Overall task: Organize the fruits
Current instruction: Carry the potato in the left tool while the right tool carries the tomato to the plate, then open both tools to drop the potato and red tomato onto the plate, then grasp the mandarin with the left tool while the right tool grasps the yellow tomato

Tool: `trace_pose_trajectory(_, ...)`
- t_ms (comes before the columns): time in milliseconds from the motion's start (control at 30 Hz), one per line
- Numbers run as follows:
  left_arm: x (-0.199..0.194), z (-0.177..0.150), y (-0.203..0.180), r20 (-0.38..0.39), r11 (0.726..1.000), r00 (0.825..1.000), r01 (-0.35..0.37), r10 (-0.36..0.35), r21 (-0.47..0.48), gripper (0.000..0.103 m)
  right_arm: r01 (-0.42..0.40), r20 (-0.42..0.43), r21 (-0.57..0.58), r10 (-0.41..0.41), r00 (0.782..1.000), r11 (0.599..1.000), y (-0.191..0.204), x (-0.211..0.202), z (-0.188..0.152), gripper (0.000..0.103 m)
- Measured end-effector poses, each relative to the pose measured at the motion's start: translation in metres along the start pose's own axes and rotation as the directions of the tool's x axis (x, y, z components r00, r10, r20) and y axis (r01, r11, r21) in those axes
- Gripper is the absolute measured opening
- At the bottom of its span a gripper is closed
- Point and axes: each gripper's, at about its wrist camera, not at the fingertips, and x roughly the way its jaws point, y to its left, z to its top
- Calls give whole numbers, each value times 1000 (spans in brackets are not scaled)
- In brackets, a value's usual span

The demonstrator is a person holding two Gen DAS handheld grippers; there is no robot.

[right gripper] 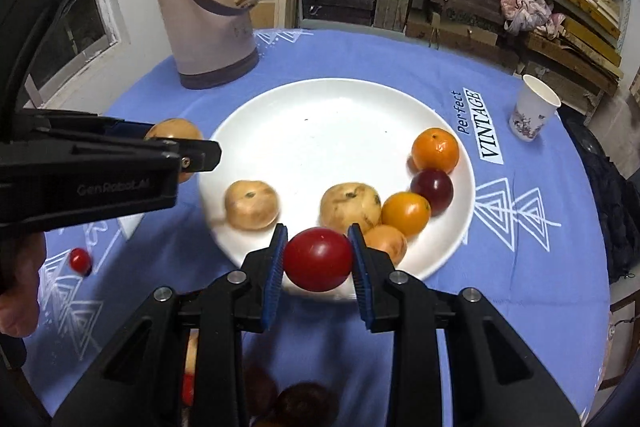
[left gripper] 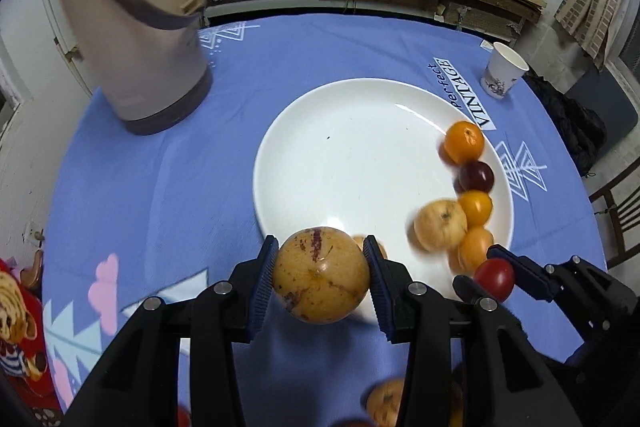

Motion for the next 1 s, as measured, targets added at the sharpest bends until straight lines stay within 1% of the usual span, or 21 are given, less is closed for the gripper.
trace_pose_trajectory(200, 33, 17, 7, -43, 1000, 999, 10, -11, -18, 44, 6, -22, -6, -6, 1000, 1000, -3, 26, 10, 30)
trace_pose_trajectory(233, 37, 18, 9, -51, 1000, 999, 11, -13, -25, 44, 17, -20, -6, -17, 1000, 1000, -2, 29, 10, 31)
trace_pose_trajectory(267, 42, 20, 10, -61, 999, 998, 18, -20, -35, 44, 33, -8, -12, -33, 999, 999, -2, 29, 10, 36)
trace_pose_trajectory(300, 45, 21, 12, -69, 999, 997, 26, -29, -43, 46, 69, 9, -26, -69, 998, 997, 0, 30, 11, 46)
trace_pose_trajectory(333, 46, 22, 11, -69, 998, 997, 26, -30, -50, 52, 95, 28, -33, -94, 995, 995, 1, 28, 11, 73)
trace_pose_trajectory(367, 46, 22, 12, -63, 998, 998, 20, -24, -54, 74, 112, 65, -38, -109, 992, 993, 2, 23, 11, 85)
trace_pose_trajectory(400, 41, 21, 12, -30, 998, 1000, 6, -8, -59, 87, 107, 81, -42, -104, 991, 993, 2, 20, 10, 85)
trace_pose_trajectory(433, 37, 21, 12, -7, 998, 1000, -2, 2, -57, 89, 99, 79, -44, -95, 992, 994, 2, 17, 10, 85)
trace_pose_trajectory(467, 33, 20, 11, 5, 999, 1000, -2, 2, -46, 89, 97, 82, -39, -93, 992, 995, 1, 14, 10, 85)
trace_pose_trajectory(567, 23, 16, 9, 5, 999, 1000, 8, -7, -38, 89, 87, 86, -39, -84, 993, 995, -2, 4, 6, 85)
trace_pose_trajectory(633, 15, 10, 5, 11, 1000, 1000, -2, 3, -15, 89, 85, 84, -38, -82, 993, 996, -3, -4, 1, 85)
trace_pose_trajectory(733, 2, -3, 0, 21, 1000, 1000, -18, 18, 20, 89, 86, 84, -34, -83, 993, 996, -4, -16, -10, 85)
trace_pose_trajectory(900, -20, -29, -3, 23, 999, 1000, -23, 22, 34, 89, 85, 92, 3, -85, 992, 996, -9, -40, -31, 85)
trace_pose_trajectory(933, -24, -35, -4, 25, 999, 999, -29, 28, 40, 89, 79, 92, 11, -80, 993, 997, -10, -45, -35, 85)
trace_pose_trajectory(1000, -33, -49, -7, 32, 997, 998, -48, 46, 64, 89, 75, 96, 24, -77, 992, 997, -11, -55, -44, 90)
